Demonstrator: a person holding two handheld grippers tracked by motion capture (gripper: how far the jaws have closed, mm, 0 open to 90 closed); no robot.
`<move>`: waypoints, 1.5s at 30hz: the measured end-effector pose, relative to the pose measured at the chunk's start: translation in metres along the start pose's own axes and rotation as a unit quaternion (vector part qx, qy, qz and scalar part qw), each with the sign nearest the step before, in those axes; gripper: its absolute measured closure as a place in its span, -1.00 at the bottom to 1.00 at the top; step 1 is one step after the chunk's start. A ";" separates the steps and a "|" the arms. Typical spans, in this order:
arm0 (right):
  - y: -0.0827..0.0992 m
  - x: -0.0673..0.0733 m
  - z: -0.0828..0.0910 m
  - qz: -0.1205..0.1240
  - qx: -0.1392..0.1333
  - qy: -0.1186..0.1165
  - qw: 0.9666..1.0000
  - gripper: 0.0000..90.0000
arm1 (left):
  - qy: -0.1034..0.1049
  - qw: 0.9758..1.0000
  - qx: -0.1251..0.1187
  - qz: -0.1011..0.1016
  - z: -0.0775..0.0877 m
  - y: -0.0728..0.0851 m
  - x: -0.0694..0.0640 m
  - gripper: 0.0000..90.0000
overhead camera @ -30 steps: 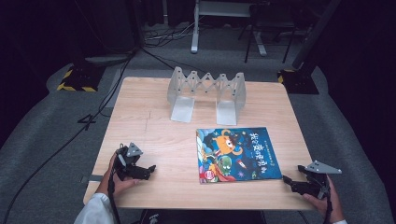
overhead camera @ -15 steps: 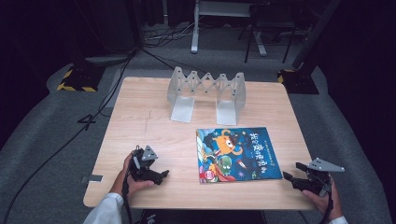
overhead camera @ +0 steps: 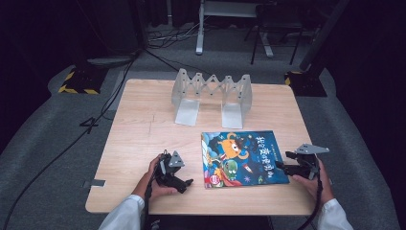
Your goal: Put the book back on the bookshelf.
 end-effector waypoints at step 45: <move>-0.040 0.055 -0.062 0.040 0.023 -0.075 0.996 -0.47 | 0.024 0.999 0.000 -0.026 0.034 0.038 -0.038 -0.99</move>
Point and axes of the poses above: each handheld gripper's, and its own axes: z roughly backward along the jaws, y roughly out of its underside, x roughly to its left, the point moved 5 cm from there along -z, roughly forward along the jaws, and after that the axes turned 3 degrees about -y, right-handed, at the moved point
